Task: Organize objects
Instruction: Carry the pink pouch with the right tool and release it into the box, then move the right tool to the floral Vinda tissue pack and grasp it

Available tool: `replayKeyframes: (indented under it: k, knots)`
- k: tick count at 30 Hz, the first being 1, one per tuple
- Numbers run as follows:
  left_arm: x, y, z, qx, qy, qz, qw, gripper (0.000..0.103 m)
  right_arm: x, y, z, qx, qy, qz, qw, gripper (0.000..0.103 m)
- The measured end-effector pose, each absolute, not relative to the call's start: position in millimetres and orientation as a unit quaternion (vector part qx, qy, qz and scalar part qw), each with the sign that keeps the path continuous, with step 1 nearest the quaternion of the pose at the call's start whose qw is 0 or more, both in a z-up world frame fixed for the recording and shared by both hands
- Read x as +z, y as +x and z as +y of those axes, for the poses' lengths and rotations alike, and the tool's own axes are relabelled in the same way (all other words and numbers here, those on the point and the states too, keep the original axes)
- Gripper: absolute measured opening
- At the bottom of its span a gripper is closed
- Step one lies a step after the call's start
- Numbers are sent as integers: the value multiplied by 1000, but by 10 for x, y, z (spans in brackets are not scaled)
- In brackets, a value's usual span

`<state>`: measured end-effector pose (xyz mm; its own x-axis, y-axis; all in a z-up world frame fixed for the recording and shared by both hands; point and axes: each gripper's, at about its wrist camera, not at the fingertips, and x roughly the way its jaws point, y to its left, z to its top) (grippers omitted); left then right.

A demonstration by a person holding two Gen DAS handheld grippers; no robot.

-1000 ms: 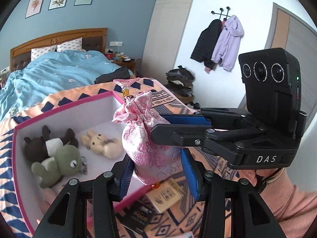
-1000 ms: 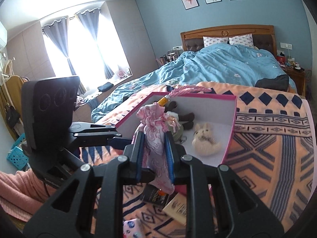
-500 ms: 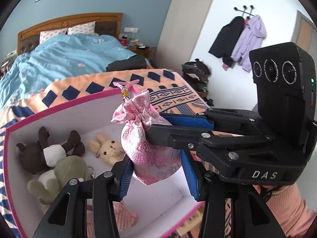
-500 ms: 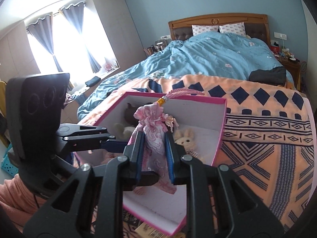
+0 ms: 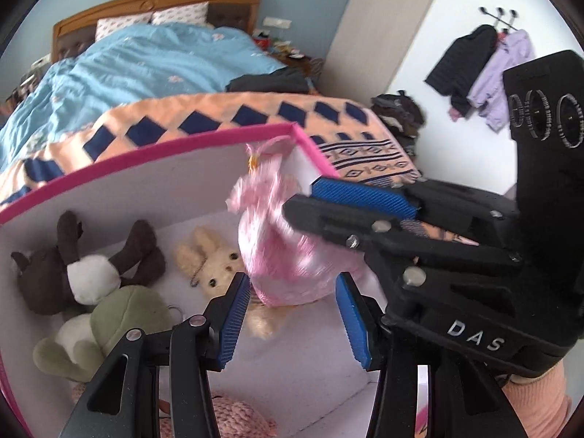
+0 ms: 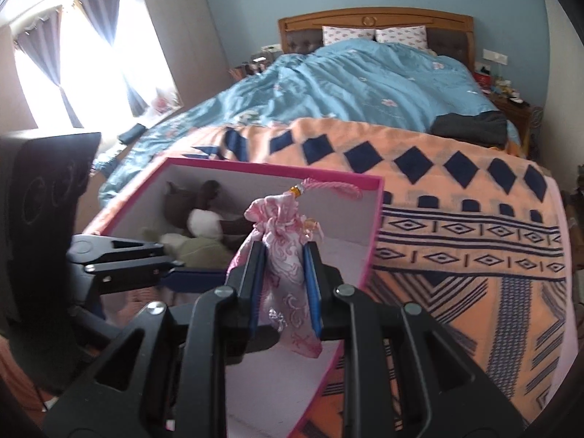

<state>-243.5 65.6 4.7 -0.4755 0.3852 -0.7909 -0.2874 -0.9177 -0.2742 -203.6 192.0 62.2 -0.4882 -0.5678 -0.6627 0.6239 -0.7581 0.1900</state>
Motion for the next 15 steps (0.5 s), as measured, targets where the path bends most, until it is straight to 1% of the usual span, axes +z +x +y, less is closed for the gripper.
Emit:
replayKeyframes:
  k: [1,4,8,9,10,12,14,15]
  knots:
    - [46,-2442,646,857,-474,-54,197,50,612,-2061,1915,-864,370,40,339,24]
    - [88,-2400,644,865,-463,-43,187,51,581,-2104,1911,-869,373,46,322,29]
    - [122,-2295,627,874,-448,-36,186,55,563,-2052,1939,-866,371,37,333,29]
    - [146,-2244,627,878,-439,-33,188,58,566,-2018,1951,-866,369,35,336,29]
    - [178,-2187,620,883,-429,-30,189,65,577,-1973,1967,-866,366,33,339,29]
    - [249,-2071,602,892,-408,-29,193,71,609,-1893,2008,-867,360,28,344,30]
    - [326,-1958,591,899,-389,-26,197,74,657,-1801,2060,-868,351,18,352,36]
    - [372,-1884,585,904,-379,-25,198,79,683,-1754,2090,-868,346,12,355,37]
